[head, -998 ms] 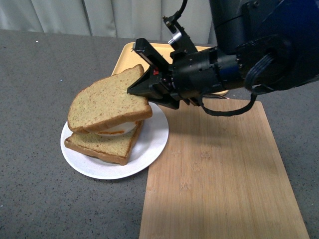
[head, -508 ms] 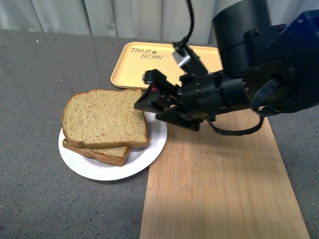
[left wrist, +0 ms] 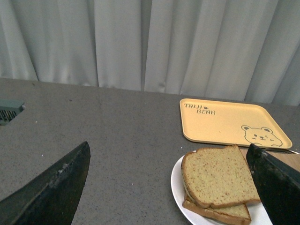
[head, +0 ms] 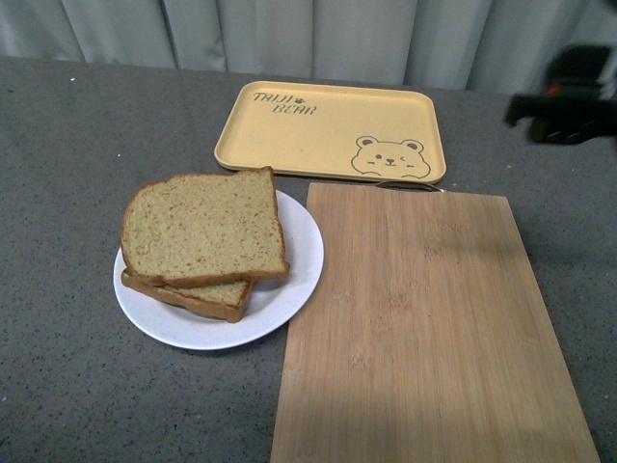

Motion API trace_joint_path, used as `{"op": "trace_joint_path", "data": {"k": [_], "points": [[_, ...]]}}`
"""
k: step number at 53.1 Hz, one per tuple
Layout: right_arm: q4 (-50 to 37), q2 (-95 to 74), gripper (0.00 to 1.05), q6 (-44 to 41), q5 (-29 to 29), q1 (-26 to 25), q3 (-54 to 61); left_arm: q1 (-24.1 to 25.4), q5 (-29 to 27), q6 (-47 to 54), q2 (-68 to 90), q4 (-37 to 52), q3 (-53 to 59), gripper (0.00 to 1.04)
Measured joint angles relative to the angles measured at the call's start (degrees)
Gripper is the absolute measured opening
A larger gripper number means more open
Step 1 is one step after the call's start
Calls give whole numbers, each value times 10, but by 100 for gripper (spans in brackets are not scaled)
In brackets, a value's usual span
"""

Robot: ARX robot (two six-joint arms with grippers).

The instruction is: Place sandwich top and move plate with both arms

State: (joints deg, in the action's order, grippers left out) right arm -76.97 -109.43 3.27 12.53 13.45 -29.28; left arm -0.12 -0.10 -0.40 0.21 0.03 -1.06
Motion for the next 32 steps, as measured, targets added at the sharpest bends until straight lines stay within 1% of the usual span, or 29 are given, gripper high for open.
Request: {"op": "trace_joint_path", "data": {"k": [2, 5, 6, 9, 10, 12, 15, 16, 21, 32], "points": [[-12, 20, 49, -6, -1, -7, 16, 0, 0, 0, 0, 0, 0, 98], [-19, 64, 38, -17, -8, -19, 49, 0, 0, 0, 0, 0, 0, 98], [-19, 71, 36, -19, -10, -20, 54, 0, 0, 0, 0, 0, 0, 98], [-17, 103, 24, -24, -21, -31, 89, 0, 1, 0, 0, 0, 0, 98], [-13, 116, 18, -27, -26, -36, 104, 0, 1, 0, 0, 0, 0, 98], [-10, 127, 13, -27, -30, -39, 116, 0, 1, 0, 0, 0, 0, 98], [-1, 157, 3, -29, -39, -47, 140, 0, 1, 0, 0, 0, 0, 98], [3, 168, 1, -32, -41, -50, 147, 0, 1, 0, 0, 0, 0, 98], [17, 212, 1, -31, -53, -59, 174, 0, 1, 0, 0, 0, 0, 98], [82, 330, 1, -31, -73, -83, 231, 0, 1, 0, 0, 0, 0, 98]]}}
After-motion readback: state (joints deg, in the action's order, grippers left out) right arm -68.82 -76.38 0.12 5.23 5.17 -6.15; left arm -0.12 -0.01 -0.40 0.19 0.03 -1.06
